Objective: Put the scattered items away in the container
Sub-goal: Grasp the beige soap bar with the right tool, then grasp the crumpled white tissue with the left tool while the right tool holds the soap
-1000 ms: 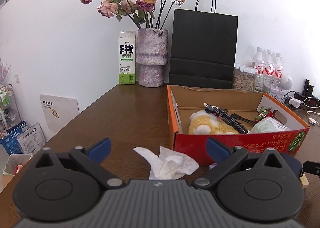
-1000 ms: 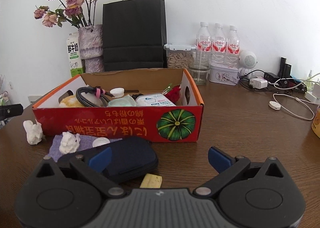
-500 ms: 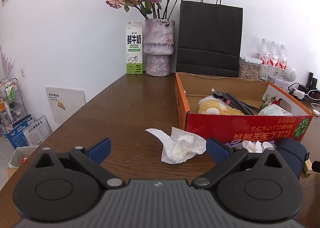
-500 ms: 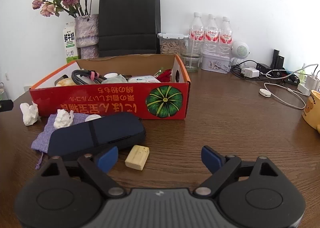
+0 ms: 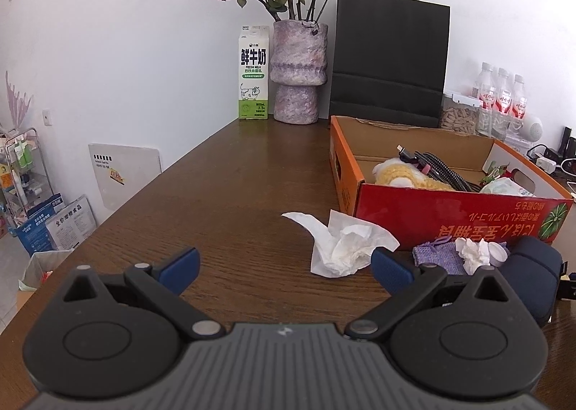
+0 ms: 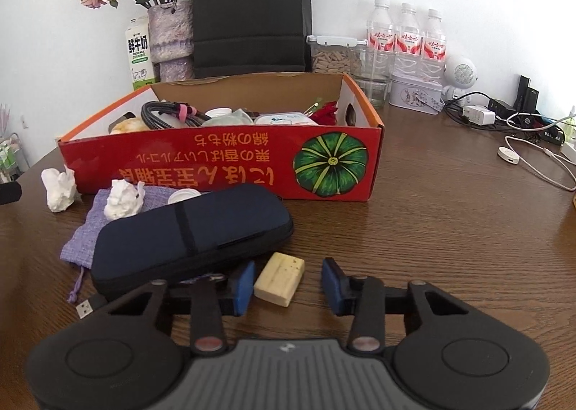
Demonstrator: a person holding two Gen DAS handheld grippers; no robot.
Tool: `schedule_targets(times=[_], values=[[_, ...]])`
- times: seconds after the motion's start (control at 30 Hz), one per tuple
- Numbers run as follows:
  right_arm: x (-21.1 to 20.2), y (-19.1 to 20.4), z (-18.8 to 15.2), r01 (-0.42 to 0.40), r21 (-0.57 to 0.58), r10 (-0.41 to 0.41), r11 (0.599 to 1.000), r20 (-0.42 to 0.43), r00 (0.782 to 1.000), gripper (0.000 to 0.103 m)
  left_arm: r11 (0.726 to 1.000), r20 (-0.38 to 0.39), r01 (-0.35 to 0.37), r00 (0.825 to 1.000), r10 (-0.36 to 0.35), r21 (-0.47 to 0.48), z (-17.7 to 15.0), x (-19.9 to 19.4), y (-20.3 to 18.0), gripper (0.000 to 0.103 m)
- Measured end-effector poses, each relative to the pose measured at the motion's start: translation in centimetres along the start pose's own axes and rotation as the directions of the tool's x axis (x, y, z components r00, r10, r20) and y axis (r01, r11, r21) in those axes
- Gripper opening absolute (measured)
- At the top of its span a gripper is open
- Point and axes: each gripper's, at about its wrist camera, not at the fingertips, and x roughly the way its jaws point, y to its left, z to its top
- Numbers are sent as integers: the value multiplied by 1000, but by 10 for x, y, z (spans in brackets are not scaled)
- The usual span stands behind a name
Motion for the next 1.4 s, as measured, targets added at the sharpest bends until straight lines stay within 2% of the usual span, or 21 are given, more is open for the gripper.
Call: schedule_targets(times=[0.3, 0.53, 0.8, 0.93, 1.07, 1.2, 1.3, 1.4], values=[[-2, 2, -3, 8, -6, -8, 1000, 20, 1000, 22, 1000, -15, 9, 1000, -9, 14, 3, 7, -6, 103], [-7, -5, -1, 38, 13, -39, 999, 44, 998, 21, 997, -38, 20, 999, -17, 79, 13, 21, -20, 103], [-10, -12, 18, 62, 13, -62, 998, 92, 994, 21, 992, -74, 56, 996, -48, 110, 18, 42, -34, 103], [-6, -12, 34, 54, 5, -54, 999, 125, 991, 21, 991, -98, 49, 994, -37, 124, 16, 60, -42, 103], [7, -10, 46, 10, 31, -15, 999, 147, 989, 21, 994, -126, 21, 992, -8, 109, 12, 77, -42, 103], [19, -5, 42, 7, 24, -10, 1000, 137, 991, 21, 996, -123, 38, 992, -28, 80, 12, 78, -36, 102], [18, -5, 37, 10, 23, -13, 1000, 140, 990, 21, 996, -112, 41, 993, -32, 84, 12, 75, -36, 87], [15, -6, 35, 11, 24, -14, 1000, 153, 988, 21, 995, -131, 35, 991, -23, 91, 9, 76, -38, 65]])
